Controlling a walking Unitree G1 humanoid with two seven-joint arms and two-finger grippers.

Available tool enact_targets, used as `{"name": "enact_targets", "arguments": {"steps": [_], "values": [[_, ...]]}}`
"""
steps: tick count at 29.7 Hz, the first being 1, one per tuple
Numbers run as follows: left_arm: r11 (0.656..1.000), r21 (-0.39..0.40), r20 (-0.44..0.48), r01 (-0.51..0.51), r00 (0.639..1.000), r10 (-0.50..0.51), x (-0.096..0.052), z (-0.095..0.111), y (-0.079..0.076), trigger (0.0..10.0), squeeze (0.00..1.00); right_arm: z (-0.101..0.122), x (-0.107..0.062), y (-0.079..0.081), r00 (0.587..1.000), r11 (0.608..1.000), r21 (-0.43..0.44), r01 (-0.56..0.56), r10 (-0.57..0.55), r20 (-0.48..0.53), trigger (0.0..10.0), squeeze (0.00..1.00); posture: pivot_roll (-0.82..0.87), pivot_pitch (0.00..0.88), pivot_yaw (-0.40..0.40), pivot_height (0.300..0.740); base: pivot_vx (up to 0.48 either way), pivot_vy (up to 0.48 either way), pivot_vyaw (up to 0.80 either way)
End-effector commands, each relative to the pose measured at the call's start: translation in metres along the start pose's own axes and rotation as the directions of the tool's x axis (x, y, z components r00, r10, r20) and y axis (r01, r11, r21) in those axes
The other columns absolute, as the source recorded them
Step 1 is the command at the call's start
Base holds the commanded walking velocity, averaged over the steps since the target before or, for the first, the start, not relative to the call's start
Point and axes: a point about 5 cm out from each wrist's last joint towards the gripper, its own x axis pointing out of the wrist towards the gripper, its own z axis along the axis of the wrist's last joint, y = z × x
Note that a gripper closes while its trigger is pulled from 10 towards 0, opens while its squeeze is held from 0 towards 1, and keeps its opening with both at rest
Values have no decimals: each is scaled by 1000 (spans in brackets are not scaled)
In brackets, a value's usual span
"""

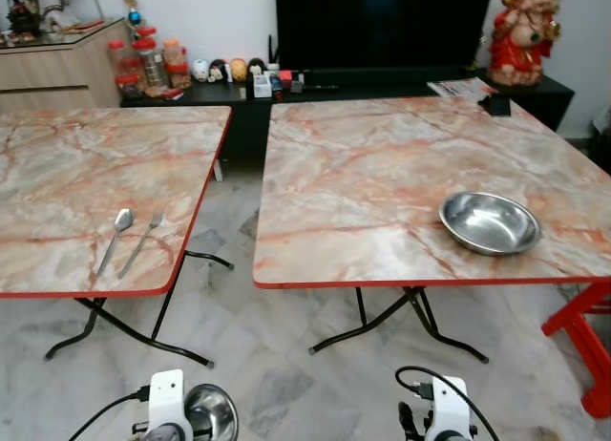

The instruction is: Setting the table

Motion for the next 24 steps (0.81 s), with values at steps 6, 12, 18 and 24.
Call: {"name": "enact_targets", "arguments": {"steps": [6,12,18,24], "values": [[1000,10,-1,22,1000,-22,1,3,-10,10000,0,6,0,-7,1000,1000,-5,10,-10,7,10000,0,-27,0,-10,740,0,0,0],[999,28,-12,15,1000,-14,1,0,-11,10000,0,5,0,-8,1000,1000,-6,9,-9,7,10000,0,-36,0,-7,740,0,0,0],[999,40,-19,13,1000,-13,0,-2,-11,10000,0,5,0,-9,1000,1000,-7,8,-7,5,10000,0,-34,0,-10,740,0,-282,0],[999,44,-20,12,1000,-11,0,-2,-11,10000,0,5,0,-10,1000,1000,-9,9,-9,7,10000,0,-37,0,-9,740,0,-312,0]]}}
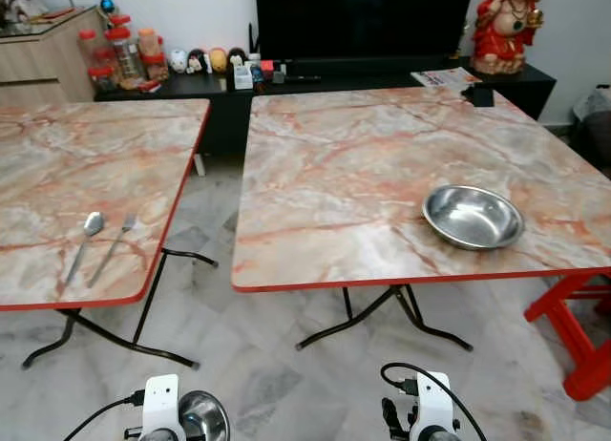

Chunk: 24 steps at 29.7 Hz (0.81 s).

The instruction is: Setting the table

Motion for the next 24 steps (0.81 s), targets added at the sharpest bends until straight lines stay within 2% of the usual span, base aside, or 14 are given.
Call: {"name": "enact_targets", "arguments": {"steps": [1,24], "values": [[1000,7,-8,-2,1000,2,0,-1,0,10000,0,2,0,-2,1000,1000,2,7,-7,6,10000,0,-38,0,-9,740,0,-326,0],[1000,-1,-11,-8,1000,8,0,-1,1,10000,0,1,-1,-8,999,999,-17,34,-34,3,10000,0,-37,0,-17,740,0,-340,0]]}}
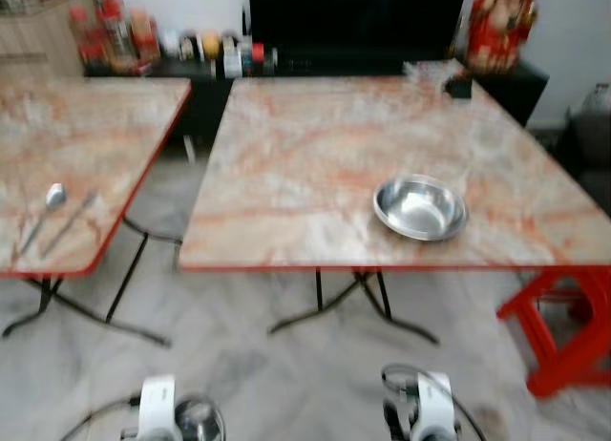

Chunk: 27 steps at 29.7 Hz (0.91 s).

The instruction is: Setting the table

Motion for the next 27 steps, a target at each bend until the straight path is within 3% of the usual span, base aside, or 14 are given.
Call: {"name": "enact_targets", "arguments": {"steps": [1,21,27], "values": [[1000,-4,2,13,1000,-13,0,1,-7,10000,0,-1,-1,-10,1000,1000,-10,27,-27,-7,10000,0,-37,0,-17,740,0,-360,0],[1000,-18,6,12,1000,-12,0,2,-8,10000,0,-3,-2,-13,999,999,13,46,-46,-10,10000,0,-39,0,-22,740,0,-359,0],[998,-51,30,31,999,-29,0,3,-12,10000,0,-2,-2,-14,999,998,19,53,-53,-6,10000,0,-43,0,-24,740,0,0,0]]}}
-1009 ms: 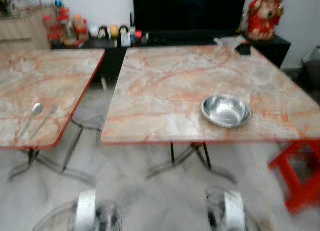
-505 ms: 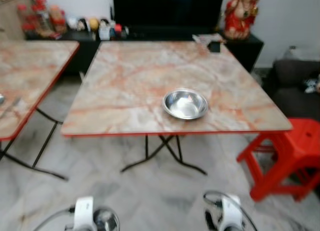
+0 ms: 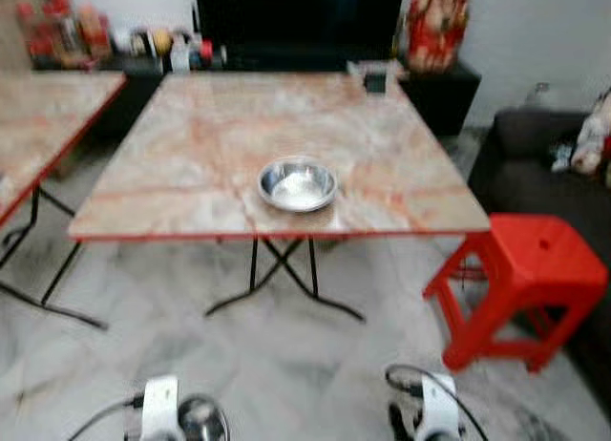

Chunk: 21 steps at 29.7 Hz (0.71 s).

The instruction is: Setting the table

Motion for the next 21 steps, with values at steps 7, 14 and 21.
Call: {"name": "enact_targets", "arguments": {"steps": [7,14,21], "values": [[1000,-10,-3,0,1000,0,0,0,-2,10000,0,1,-1,-9,1000,999,-9,31,-31,6,10000,0,-48,0,-24,740,88,0,0],[1000,-17,-4,-5,1000,5,0,0,-2,10000,0,2,-1,-10,999,999,22,36,-36,7,10000,0,-50,0,-23,740,380,0,126],[1000,-17,-6,-5,1000,5,0,1,-2,10000,0,3,0,-10,999,999,27,39,-39,8,10000,0,-55,0,-19,740,395,0,0]]}}
